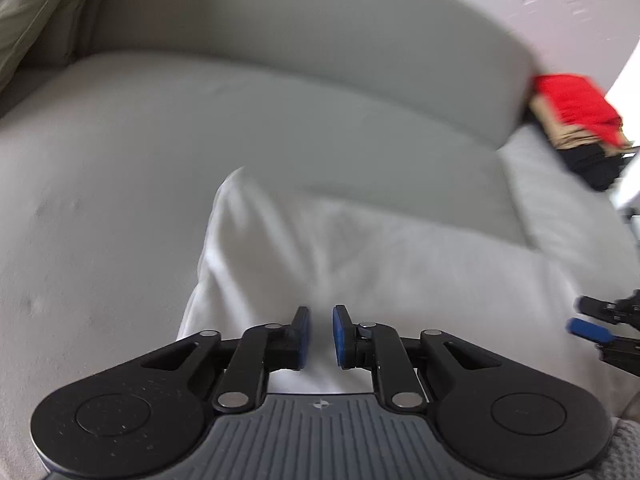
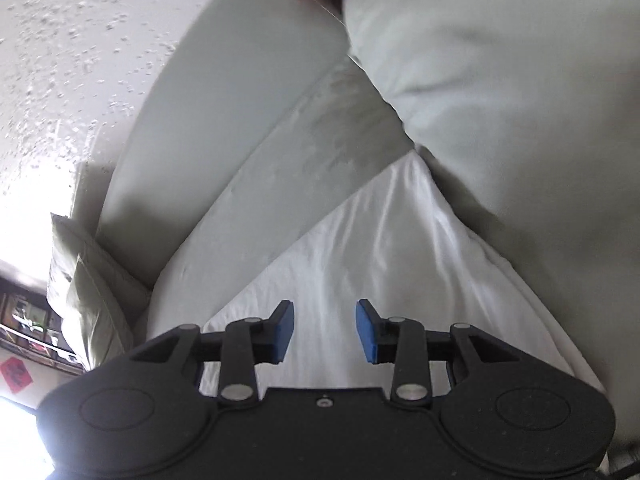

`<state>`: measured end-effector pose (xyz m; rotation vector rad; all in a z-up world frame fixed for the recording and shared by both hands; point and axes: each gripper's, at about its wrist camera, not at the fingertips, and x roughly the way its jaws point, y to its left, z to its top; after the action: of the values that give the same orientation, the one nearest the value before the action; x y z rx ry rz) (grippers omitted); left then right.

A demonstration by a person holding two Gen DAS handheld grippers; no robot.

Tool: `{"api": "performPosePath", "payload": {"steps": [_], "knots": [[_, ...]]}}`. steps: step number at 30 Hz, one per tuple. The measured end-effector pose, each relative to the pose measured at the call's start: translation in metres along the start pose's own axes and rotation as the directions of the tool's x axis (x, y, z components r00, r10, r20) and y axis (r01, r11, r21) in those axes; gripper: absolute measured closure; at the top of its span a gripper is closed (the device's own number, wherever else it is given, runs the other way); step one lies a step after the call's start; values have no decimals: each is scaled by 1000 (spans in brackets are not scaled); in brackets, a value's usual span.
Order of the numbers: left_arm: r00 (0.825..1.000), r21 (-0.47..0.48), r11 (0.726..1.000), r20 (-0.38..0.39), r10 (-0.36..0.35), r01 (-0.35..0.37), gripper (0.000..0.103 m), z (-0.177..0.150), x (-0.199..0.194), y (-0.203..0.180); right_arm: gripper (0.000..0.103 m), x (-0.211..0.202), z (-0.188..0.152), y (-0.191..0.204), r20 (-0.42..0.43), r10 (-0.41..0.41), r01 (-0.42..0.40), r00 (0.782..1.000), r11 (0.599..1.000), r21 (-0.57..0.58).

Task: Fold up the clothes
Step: 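Open both tools and lift them off the folded shirt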

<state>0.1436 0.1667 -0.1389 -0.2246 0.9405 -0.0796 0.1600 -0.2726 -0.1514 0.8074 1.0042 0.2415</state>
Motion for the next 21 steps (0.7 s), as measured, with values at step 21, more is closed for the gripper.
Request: {"api": "performPosePath", "payload": {"steps": [21], "knots": [[962,113,956,9,271,-270,84,-35,-45,-9,84,-28,-29,-8,0,-214,213,977,970,-117]]}}
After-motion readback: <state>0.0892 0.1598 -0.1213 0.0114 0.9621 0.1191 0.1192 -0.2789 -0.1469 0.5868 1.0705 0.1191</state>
